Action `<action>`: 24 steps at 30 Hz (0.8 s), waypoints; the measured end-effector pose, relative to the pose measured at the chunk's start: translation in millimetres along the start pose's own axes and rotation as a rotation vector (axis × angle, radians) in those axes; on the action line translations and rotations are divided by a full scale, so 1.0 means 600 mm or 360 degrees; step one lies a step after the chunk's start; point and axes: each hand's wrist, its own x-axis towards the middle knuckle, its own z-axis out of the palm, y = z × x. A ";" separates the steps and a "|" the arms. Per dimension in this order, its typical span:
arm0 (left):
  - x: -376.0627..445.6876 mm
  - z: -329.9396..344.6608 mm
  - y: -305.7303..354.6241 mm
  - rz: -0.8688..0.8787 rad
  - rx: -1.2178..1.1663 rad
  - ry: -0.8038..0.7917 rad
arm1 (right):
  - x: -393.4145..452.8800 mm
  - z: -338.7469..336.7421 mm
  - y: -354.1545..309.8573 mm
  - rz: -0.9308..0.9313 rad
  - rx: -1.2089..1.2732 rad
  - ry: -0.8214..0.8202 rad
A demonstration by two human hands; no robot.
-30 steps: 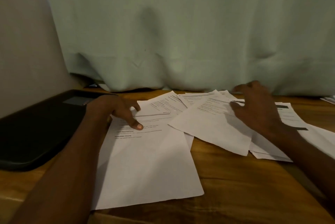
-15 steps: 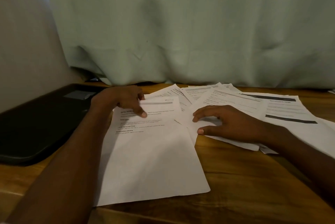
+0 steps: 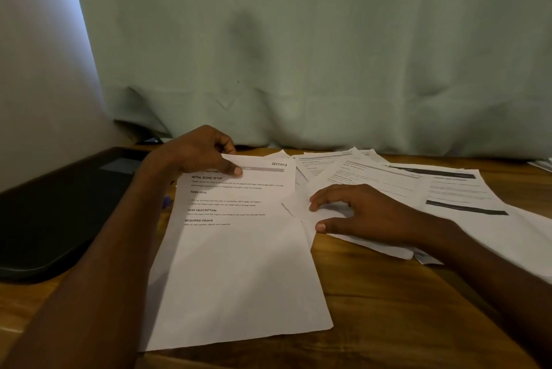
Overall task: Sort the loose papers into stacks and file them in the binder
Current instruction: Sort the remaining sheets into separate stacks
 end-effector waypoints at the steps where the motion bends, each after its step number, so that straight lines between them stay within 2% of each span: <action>1: 0.003 0.002 0.000 0.0001 0.0030 -0.0011 | 0.000 0.000 0.001 0.0007 0.0005 -0.0008; 4: 0.017 0.021 -0.007 -0.0057 0.0227 -0.0035 | -0.001 -0.003 -0.001 0.0017 0.0032 -0.0005; 8: 0.044 0.073 -0.020 -0.0132 0.0475 0.0042 | -0.001 -0.010 -0.008 0.0061 0.0125 0.0128; 13: 0.035 0.117 -0.005 -0.0019 0.0613 -0.0212 | 0.000 0.004 -0.013 0.0052 -0.0194 -0.0021; 19: 0.041 0.095 0.006 -0.0198 0.0812 -0.0162 | 0.002 -0.002 -0.018 0.0398 -0.0346 -0.0057; 24: 0.035 0.097 0.015 -0.0197 0.0879 -0.0183 | 0.000 -0.006 0.001 0.0499 -0.0363 -0.0039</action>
